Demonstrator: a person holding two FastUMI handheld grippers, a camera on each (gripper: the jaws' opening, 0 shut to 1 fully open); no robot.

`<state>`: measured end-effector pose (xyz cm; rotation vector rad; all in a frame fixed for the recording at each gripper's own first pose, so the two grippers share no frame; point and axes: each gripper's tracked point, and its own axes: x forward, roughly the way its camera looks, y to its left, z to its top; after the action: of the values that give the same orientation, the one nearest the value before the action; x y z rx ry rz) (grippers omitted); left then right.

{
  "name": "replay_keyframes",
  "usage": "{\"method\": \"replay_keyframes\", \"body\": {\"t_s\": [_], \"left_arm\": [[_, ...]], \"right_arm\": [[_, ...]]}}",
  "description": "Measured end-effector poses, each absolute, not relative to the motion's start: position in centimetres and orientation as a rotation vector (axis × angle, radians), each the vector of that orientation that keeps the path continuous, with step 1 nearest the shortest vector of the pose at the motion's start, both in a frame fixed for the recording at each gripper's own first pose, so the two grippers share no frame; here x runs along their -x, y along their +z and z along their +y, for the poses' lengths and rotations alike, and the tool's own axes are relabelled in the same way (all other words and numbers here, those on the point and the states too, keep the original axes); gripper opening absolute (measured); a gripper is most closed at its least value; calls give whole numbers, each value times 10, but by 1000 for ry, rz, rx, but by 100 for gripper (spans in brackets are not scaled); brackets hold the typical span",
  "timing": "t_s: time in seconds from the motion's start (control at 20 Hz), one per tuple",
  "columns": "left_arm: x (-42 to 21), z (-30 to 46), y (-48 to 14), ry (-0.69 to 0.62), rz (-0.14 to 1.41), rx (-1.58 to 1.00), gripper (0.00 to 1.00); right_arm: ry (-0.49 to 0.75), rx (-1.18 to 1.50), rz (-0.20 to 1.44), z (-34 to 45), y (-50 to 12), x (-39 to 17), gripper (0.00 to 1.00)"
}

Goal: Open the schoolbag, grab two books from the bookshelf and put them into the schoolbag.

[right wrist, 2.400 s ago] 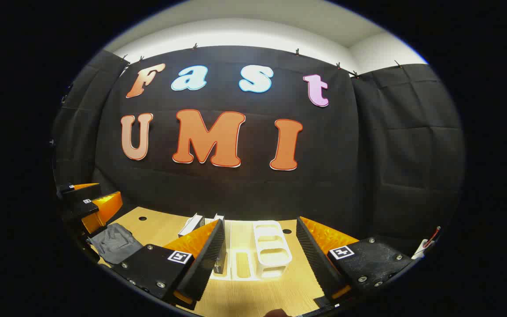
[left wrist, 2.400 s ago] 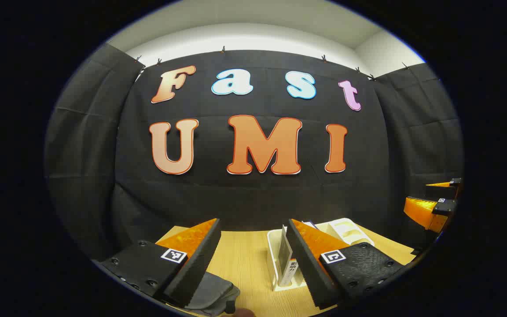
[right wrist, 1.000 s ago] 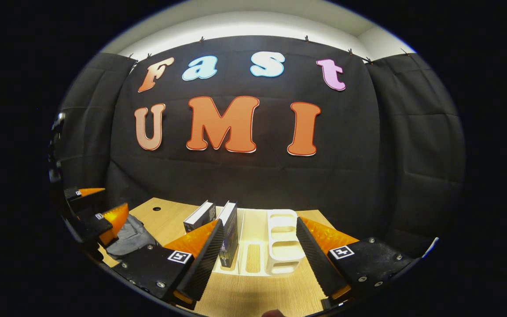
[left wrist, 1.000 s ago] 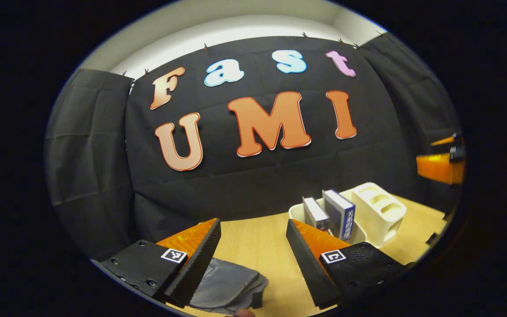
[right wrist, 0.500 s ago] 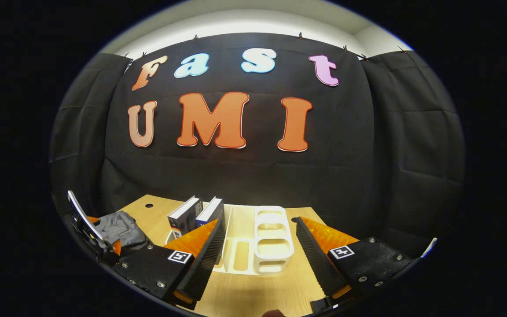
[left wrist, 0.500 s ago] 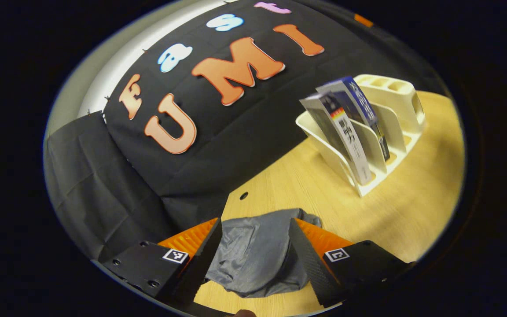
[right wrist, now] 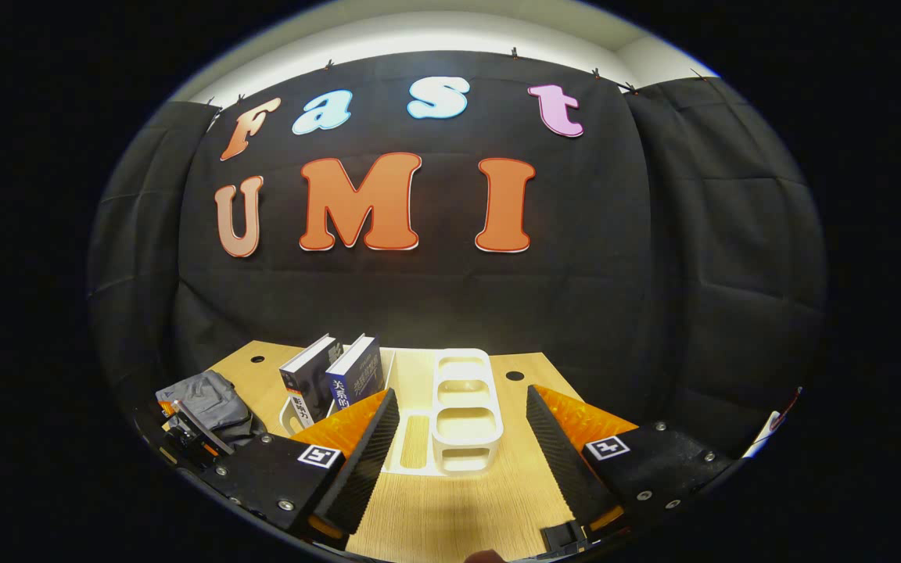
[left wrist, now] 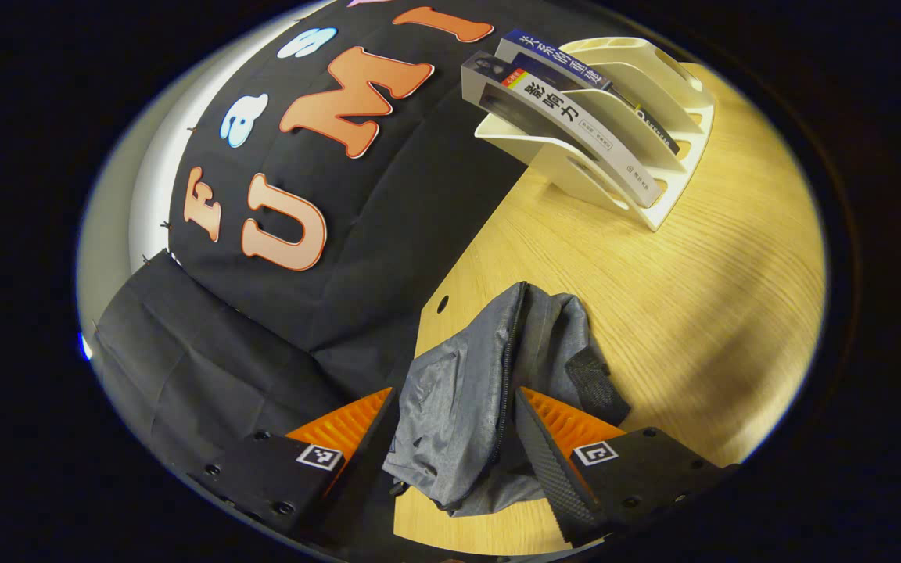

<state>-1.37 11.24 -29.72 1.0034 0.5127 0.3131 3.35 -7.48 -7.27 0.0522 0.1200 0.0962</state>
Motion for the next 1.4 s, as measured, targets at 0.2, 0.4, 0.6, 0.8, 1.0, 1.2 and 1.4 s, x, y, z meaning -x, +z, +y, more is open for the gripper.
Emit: {"method": "replay_keyframes", "body": {"t_s": [0.2,0.4,0.6,0.8,1.0,1.2,1.4], "left_arm": [[-4,124,-277,347,508,-1039,83],[-21,138,-275,348,555,-1024,69],[-30,142,-287,293,601,-999,41],[-29,138,-303,130,714,-833,8],[-35,147,-294,-26,814,-562,6],[-46,161,-277,-168,873,-407,6],[-56,174,-257,-303,894,-342,6]], "right_arm": [[118,-56,89,-75,-68,-28,98],[144,-56,122,-74,-81,-31,98],[142,-51,160,-60,-93,-37,98],[154,-26,249,-31,-111,-50,98],[192,3,308,21,-98,-70,98],[228,-38,359,76,-80,-98,98],[265,-45,452,119,-69,-127,98]]}}
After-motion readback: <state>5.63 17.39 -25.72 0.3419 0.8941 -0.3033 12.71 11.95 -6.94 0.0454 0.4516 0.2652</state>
